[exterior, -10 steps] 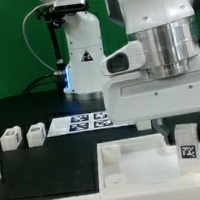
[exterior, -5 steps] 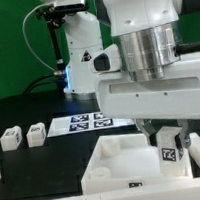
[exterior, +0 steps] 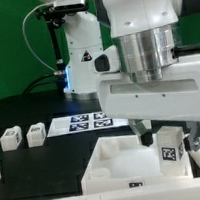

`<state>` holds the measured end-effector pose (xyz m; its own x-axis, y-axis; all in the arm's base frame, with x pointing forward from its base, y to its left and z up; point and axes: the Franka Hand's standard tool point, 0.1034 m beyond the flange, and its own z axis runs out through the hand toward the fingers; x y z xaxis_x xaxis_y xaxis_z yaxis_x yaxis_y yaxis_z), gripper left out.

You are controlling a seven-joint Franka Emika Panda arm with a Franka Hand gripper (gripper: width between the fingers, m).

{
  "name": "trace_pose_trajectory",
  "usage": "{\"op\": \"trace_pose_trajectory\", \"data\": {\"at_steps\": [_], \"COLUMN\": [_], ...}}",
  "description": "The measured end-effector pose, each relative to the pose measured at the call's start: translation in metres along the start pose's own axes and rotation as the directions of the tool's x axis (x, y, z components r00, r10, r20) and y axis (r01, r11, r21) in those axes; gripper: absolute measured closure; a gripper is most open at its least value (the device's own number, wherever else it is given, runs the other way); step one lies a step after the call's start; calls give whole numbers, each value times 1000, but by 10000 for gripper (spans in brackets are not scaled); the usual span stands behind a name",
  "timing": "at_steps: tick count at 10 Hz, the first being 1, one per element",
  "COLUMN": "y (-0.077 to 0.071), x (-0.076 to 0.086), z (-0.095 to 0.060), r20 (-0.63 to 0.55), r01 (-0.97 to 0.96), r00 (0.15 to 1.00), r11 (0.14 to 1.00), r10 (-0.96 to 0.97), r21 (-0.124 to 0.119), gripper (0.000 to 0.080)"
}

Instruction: Assemble one leg

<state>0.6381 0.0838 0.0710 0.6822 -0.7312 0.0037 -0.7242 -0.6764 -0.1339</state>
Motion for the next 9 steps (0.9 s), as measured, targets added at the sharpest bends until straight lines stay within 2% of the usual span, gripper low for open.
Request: {"op": "trace_pose_trajectory", "data": {"at_steps": [4, 9], "y": [-8, -7], "x": [-2, -2], "z": [-18, -15], "r20": [-5, -2], "r01": [11, 9], "r00": [1000, 1000], "r11": [1000, 1000], "r10": [-11, -9], "r21": [21, 19], "gripper": [150, 150]}}
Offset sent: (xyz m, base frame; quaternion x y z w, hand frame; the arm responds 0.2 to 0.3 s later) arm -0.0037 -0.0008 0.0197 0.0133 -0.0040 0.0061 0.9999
